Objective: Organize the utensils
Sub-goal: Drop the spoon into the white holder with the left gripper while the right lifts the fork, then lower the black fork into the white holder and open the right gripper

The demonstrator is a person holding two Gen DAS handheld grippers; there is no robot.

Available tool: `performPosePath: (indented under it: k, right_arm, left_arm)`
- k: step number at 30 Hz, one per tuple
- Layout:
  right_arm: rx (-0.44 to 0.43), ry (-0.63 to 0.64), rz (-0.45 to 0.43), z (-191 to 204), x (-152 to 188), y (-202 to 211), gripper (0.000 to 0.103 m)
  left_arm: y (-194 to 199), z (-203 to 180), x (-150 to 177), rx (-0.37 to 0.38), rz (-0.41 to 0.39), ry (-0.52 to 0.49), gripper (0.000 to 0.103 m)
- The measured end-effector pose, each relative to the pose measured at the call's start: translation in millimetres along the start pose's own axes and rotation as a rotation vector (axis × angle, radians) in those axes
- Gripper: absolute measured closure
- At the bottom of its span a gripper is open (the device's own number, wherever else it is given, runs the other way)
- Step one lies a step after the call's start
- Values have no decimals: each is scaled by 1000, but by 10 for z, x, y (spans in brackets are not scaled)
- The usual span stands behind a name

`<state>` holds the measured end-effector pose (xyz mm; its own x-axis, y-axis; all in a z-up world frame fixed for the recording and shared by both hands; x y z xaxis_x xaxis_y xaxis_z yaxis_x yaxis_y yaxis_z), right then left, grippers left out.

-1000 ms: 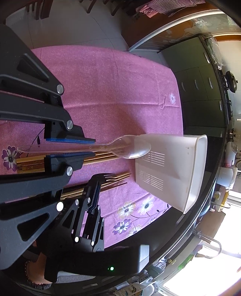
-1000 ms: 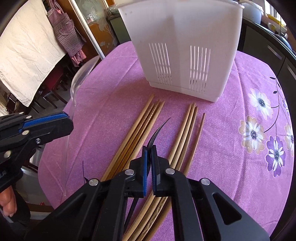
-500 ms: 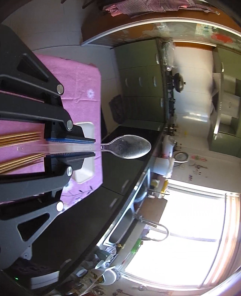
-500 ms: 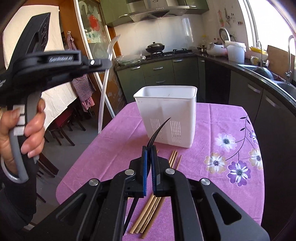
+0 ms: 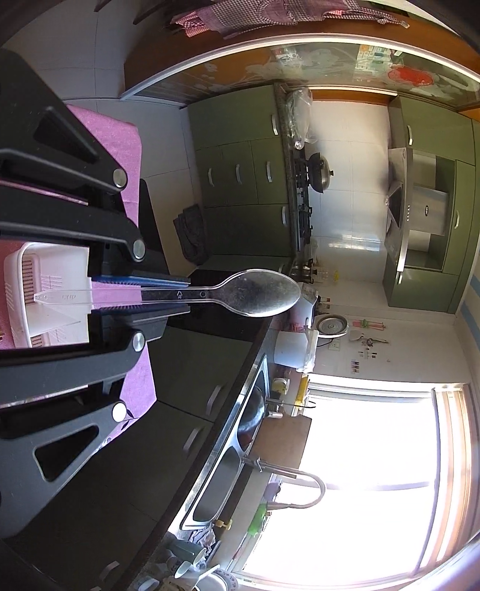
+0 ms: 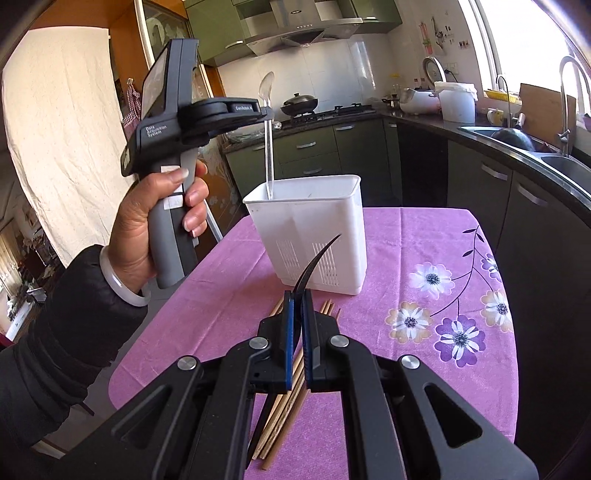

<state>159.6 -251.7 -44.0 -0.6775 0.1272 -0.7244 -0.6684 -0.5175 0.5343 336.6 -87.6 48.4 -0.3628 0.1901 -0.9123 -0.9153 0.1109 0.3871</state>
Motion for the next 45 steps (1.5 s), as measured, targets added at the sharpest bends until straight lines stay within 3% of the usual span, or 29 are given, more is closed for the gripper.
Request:
performPosePath:
  k: [7, 12, 15, 21, 26, 29, 36, 45]
  right_arm:
    - [8, 37, -40, 149, -122, 29, 98]
    - [30, 69, -99, 274, -351, 52, 98]
    - [48, 90, -176, 364, -591, 55, 98]
    - [141, 126, -427, 543, -1168, -95, 98]
    - [227, 143, -517, 569, -1538, -497, 98]
    - [271, 139, -518, 500, -1683, -769, 98]
    - [339, 164, -492, 356, -1577, -1215, 98]
    - [341, 190, -445, 245, -1011, -1278, 93]
  left_arm:
    - [7, -54, 349, 19, 71, -17, 93]
    - [176, 29, 502, 39, 84, -4, 77]
    - [362, 95, 565, 47, 85, 2, 77]
    - [820, 153, 732, 68, 80, -1, 75]
    - [1193, 175, 850, 60, 51, -40, 67]
    - [1311, 176, 889, 70, 50, -49, 66]
    - [1419, 175, 968, 79, 57, -36, 66]
    - [1416, 31, 1026, 56, 73, -52, 62]
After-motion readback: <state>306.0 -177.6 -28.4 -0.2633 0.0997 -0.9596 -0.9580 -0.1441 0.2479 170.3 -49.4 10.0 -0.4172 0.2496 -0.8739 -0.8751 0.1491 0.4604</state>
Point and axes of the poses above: each gripper's, at about its wrist camera, not at the fingertips, and y roughly against the way its jaws point, z to its left, x to its underside, the point moved 2 cm from there along -y, roughly the way its jaws point, and after that the axes turned 13 degrees about -y, right-handed, at the moved point
